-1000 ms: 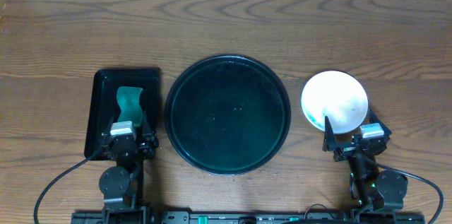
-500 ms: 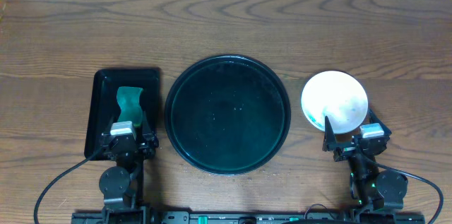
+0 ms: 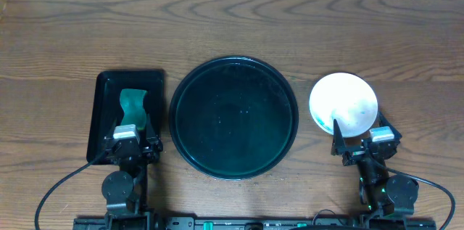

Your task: Clean dirty plates on tray and stack at the side

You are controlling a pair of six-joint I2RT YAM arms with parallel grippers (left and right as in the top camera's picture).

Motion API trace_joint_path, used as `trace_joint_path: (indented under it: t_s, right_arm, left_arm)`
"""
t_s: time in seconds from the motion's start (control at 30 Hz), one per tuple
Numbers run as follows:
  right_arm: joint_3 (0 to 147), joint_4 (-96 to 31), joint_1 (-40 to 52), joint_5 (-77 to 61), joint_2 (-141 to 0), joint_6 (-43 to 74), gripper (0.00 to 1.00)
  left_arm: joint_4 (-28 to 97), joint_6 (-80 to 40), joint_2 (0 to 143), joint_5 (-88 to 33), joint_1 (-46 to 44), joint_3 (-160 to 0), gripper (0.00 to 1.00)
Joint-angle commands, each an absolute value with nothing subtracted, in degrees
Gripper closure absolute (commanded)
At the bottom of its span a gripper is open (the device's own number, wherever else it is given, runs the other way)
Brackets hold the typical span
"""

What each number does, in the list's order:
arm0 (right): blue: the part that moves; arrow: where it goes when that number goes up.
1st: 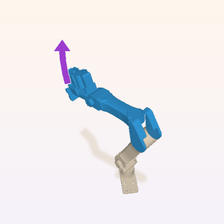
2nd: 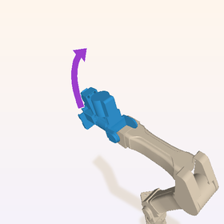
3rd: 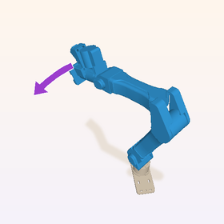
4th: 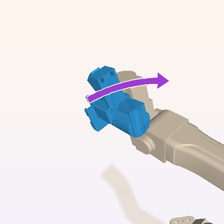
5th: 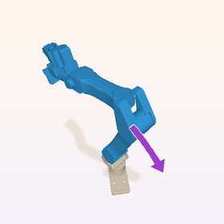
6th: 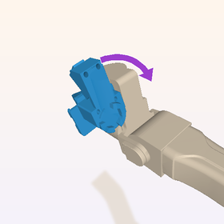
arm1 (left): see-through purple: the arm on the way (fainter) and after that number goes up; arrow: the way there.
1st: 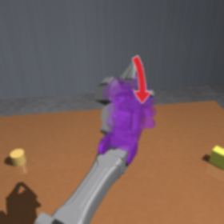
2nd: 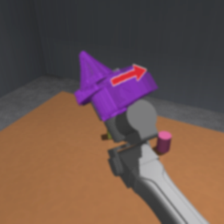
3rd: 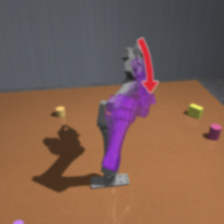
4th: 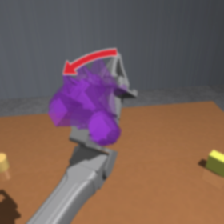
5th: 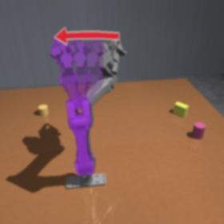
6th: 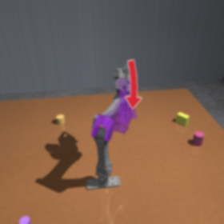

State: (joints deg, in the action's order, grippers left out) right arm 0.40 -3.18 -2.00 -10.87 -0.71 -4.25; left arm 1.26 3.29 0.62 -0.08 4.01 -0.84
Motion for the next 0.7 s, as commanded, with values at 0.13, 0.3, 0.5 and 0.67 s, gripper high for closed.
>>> trace_joint_path:
  t_s: [0.13, 0.3, 0.5, 0.67]
  right_arm:
    - [0.3, -3.4, -1.8, -10.8, -0.4, -4.8, 0.01]
    - [0.3, -3.4, -1.8, -10.8, -0.4, -4.8, 0.01]
    - [0.3, -3.4, -1.8, -10.8, -0.4, -4.8, 0.01]
    - [0.3, -3.4, -1.8, -10.8, -0.4, -4.8, 0.01]
  left_arm:
    - [4.2, 4.3, 0.3, 0.6, 3.8, -0.2, 0.27]
    - [4.2, 4.3, 0.3, 0.6, 3.8, -0.2, 0.27]
    - [4.2, 4.3, 0.3, 0.6, 3.8, -0.2, 0.27]
    - [4.2, 4.3, 0.3, 0.6, 3.8, -0.2, 0.27]
